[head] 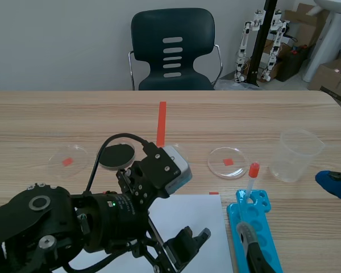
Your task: Pick up the right mineral with the left hand
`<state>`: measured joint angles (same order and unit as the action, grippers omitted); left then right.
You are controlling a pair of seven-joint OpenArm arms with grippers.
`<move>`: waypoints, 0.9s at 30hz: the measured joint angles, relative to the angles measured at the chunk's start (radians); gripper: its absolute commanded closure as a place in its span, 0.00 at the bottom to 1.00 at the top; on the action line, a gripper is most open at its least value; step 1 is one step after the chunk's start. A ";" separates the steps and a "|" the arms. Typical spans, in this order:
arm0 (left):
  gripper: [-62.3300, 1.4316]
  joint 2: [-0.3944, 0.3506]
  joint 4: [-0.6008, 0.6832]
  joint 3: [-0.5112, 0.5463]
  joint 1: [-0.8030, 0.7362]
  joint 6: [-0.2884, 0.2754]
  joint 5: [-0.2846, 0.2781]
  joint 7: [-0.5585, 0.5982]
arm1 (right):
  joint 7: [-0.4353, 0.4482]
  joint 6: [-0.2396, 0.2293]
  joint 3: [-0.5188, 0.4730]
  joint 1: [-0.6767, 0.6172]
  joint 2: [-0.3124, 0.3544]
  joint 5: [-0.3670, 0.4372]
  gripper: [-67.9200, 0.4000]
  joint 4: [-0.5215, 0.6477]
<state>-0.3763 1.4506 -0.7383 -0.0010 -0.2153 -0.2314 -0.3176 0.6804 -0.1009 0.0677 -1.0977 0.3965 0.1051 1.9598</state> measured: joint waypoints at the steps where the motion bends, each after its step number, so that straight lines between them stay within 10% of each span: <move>1: 0.08 0.005 -0.020 -0.018 0.013 0.007 0.000 -0.005 | 0.000 0.000 0.000 0.000 0.000 0.000 0.04 0.000; 27: 0.08 0.110 -0.312 -0.049 0.068 0.013 0.051 0.039 | 0.000 0.000 0.000 0.000 0.000 0.000 0.04 0.000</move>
<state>-0.2665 1.1381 -0.7872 0.0673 -0.2020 -0.1802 -0.2790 0.6804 -0.1009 0.0677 -1.0977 0.3965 0.1051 1.9598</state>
